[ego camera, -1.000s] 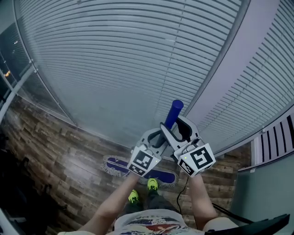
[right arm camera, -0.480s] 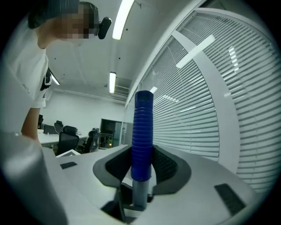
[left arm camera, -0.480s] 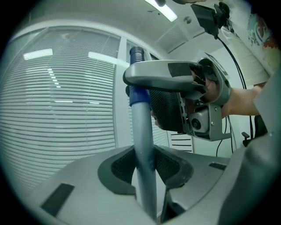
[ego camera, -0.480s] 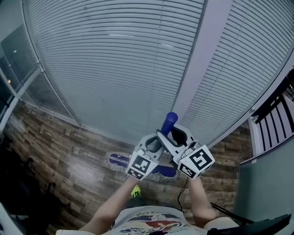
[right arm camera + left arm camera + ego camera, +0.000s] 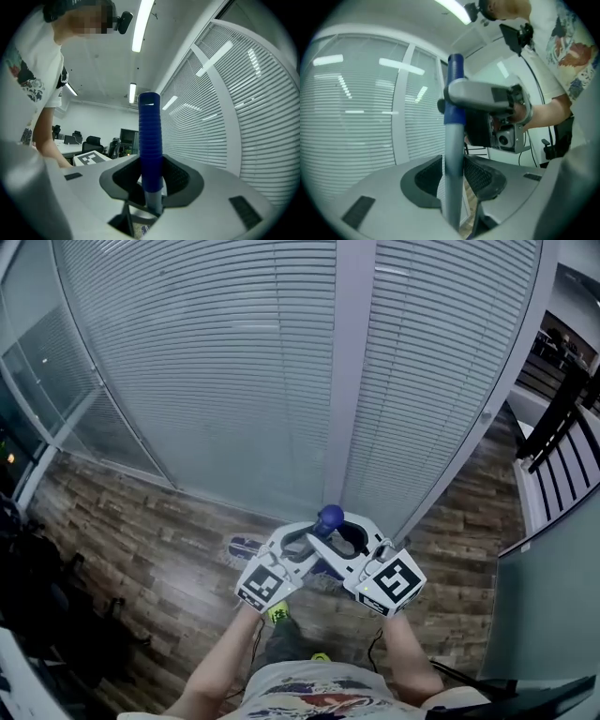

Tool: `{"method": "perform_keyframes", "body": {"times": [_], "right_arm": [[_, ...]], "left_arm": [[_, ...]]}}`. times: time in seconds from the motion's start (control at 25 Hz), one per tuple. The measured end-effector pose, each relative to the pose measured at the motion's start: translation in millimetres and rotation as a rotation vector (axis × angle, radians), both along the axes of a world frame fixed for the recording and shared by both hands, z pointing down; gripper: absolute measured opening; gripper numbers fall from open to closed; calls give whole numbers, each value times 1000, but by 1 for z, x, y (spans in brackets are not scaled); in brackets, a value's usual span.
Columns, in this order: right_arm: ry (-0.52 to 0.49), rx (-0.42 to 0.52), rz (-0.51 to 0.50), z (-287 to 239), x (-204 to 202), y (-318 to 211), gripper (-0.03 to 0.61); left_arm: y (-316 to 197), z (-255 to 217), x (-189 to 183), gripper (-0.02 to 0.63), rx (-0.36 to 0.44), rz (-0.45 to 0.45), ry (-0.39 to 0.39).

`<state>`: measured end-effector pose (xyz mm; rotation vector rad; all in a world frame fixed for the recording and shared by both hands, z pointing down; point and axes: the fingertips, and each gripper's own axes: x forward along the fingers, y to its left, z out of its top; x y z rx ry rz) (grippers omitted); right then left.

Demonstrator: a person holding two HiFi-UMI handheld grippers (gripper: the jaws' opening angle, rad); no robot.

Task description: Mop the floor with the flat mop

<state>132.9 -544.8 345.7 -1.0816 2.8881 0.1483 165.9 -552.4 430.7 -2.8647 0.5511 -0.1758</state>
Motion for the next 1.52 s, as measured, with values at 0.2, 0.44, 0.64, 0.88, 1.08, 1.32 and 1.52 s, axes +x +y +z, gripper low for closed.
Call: {"method": "perform_keyframes", "body": {"times": [0.2, 0.44, 0.64, 0.88, 1.08, 1.32, 1.52], "right_arm": [[12, -7, -32, 21, 9, 67, 141], [-4, 3, -77, 32, 13, 124, 141], [6, 81, -113, 42, -5, 166, 143], [5, 81, -120, 57, -2, 202, 149], [34, 18, -148, 76, -23, 244, 153], [84, -97, -176, 109, -71, 307, 166], [125, -168, -192, 134, -100, 375, 176]], "left_arm": [[68, -9, 21, 127, 116, 66, -57], [118, 0, 35, 94, 40, 61, -8], [156, 17, 20, 94, -30, 19, -19], [189, 34, 24, 95, -65, 9, -61], [229, 49, 5, 95, -95, -13, -86], [288, 78, -37, 106, -158, -39, -134], [355, 107, -65, 121, -185, -40, -178]]}}
